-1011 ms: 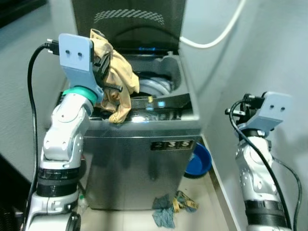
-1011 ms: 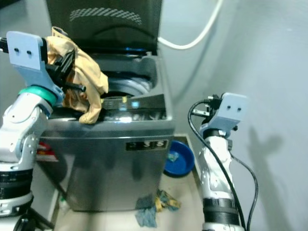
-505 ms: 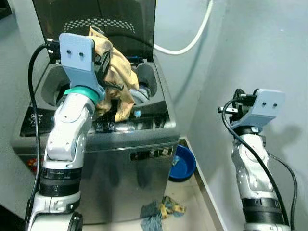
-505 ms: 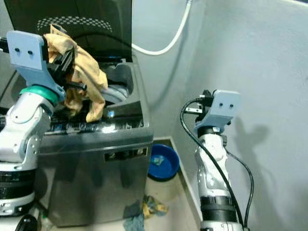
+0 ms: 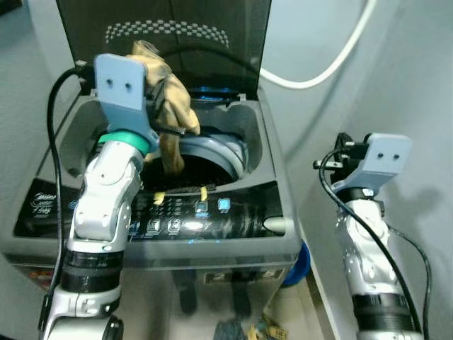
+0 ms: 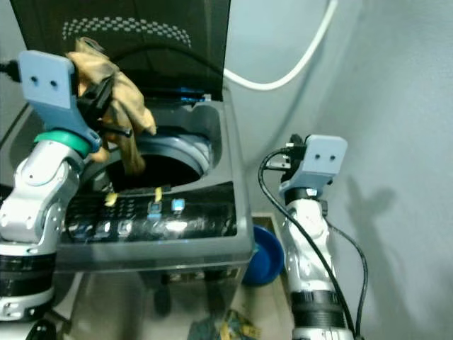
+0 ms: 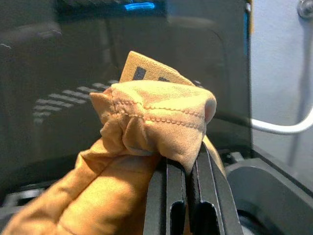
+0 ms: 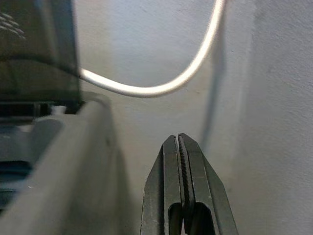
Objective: Clothes washing
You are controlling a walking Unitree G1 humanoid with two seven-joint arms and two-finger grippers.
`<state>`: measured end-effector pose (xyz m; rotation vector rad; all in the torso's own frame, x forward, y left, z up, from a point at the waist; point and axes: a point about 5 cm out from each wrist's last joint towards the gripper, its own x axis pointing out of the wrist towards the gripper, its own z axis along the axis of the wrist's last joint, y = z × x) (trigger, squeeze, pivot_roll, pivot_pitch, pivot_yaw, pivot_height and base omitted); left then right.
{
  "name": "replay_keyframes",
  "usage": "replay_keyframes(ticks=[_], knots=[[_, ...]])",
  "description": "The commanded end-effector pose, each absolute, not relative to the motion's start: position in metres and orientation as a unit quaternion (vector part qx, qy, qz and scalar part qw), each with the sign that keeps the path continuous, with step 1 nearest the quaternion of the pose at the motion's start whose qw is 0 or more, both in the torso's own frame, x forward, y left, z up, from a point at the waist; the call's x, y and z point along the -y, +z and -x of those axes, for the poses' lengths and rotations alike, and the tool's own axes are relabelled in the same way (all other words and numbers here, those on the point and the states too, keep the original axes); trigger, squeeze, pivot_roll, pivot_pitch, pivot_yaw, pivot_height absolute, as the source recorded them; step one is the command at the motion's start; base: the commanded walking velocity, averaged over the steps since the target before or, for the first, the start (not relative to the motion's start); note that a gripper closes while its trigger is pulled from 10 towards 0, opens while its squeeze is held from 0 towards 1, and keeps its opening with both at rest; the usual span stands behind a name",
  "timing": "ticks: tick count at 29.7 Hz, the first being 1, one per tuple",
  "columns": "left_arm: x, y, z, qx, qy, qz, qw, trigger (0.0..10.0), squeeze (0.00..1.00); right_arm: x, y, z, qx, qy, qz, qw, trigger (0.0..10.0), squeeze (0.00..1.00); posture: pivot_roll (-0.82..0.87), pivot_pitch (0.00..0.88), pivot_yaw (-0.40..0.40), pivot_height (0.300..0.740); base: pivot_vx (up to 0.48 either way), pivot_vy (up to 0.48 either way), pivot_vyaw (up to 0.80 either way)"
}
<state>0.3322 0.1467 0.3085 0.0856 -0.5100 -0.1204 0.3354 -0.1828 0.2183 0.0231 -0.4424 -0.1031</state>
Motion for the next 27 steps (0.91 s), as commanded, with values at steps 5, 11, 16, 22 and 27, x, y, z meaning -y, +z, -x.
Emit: replay_keyframes(ticks=[5,11,16,22,27], knots=[[-0.143,0.309,-0.332,0.256,-0.065,-0.042,0.964,10.0,0.00,0.186,0.212,-0.334,0.212,-0.058,-0.015,0.976,10.0,0.00,0.09,0.000,0.028,0.740,0.000,0.000,0.00],[-0.146,0.308,-0.333,0.254,-0.052,-0.051,0.964,10.0,0.00,0.173,0.215,-0.331,0.223,-0.010,-0.002,0.975,10.0,0.00,0.09,0.000,0.029,0.740,0.000,0.000,0.00],[-0.170,0.303,-0.347,0.222,0.016,-0.095,0.970,10.0,0.00,0.167,0.218,-0.330,0.231,0.010,0.003,0.973,10.0,0.00,0.09,0.000,0.029,0.740,0.000,0.000,0.00],[-0.190,0.300,-0.363,0.196,0.012,-0.128,0.972,10.0,0.00,0.166,0.220,-0.331,0.235,0.013,0.001,0.972,10.0,0.00,0.10,0.000,0.020,0.740,0.000,0.000,0.00],[-0.201,0.290,-0.383,0.148,-0.011,-0.109,0.983,10.0,1.00,0.165,0.224,-0.331,0.242,0.016,0.001,0.970,10.0,0.00,0.10,0.000,0.021,0.740,0.000,0.000,0.00]])
